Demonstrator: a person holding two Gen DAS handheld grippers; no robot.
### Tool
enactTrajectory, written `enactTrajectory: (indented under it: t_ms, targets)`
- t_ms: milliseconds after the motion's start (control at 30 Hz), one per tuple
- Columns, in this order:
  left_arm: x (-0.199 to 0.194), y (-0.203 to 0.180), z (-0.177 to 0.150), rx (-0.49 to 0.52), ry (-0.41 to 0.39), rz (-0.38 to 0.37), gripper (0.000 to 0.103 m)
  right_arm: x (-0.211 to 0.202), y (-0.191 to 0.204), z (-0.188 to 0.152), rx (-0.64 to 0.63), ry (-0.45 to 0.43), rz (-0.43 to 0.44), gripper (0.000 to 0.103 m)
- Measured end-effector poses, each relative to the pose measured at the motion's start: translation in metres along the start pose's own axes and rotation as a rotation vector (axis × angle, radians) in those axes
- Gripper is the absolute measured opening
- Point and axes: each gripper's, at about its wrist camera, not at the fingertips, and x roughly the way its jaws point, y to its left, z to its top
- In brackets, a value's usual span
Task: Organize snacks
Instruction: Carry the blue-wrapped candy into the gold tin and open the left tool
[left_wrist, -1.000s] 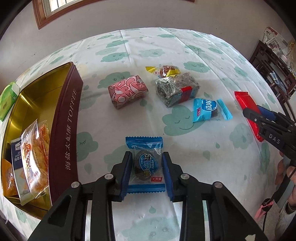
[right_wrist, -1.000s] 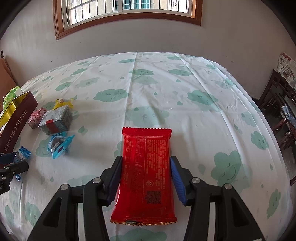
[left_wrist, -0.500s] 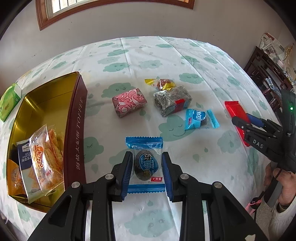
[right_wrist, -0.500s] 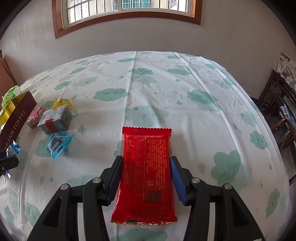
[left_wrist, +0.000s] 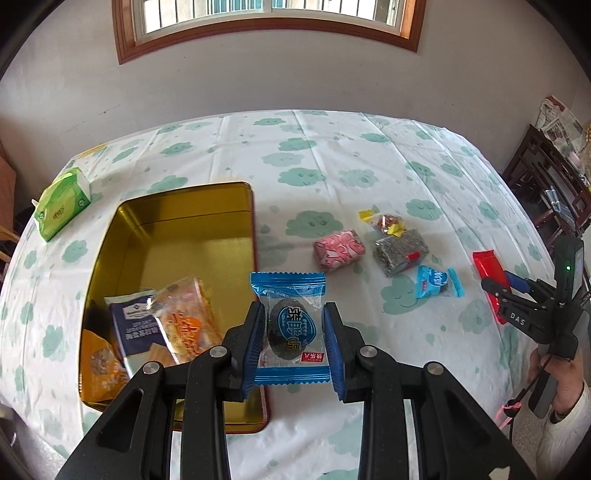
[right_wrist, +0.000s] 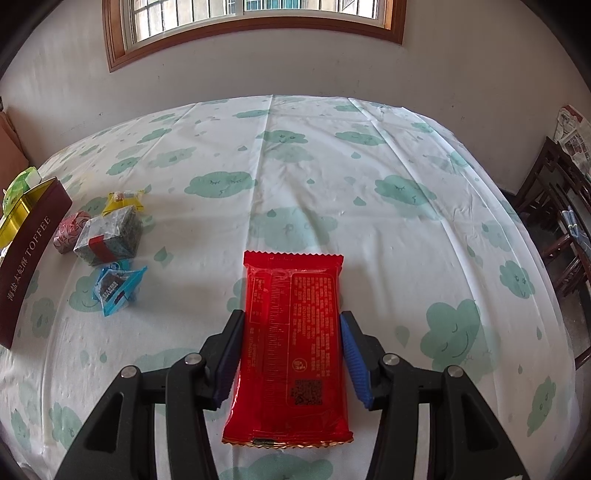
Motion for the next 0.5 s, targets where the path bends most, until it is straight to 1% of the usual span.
enactTrajectory:
  t_ms: [200, 333, 433, 500]
  targets:
    - [0.000, 0.054, 0.005, -0.078, 0.011, 0.082, 0.028, 0.001, -0.001, 0.004, -0.006, 0.030, 0.009, 0.053]
    - [0.001, 0.089, 0.006, -0.123, 0.027, 0.139, 0.028, 0.001, 0.000, 0.005, -0.012, 0.034, 0.011, 0.053]
    - [0.005, 0.111, 0.007, -0.151, 0.045, 0.165, 0.028, 0.001, 0.000, 0.005, -0.007, 0.036, 0.011, 0.053]
    - [0.009, 0.120, 0.005, -0.159, 0.062, 0.170, 0.028, 0.001, 0.000, 0.005, -0.007, 0.039, 0.008, 0.053]
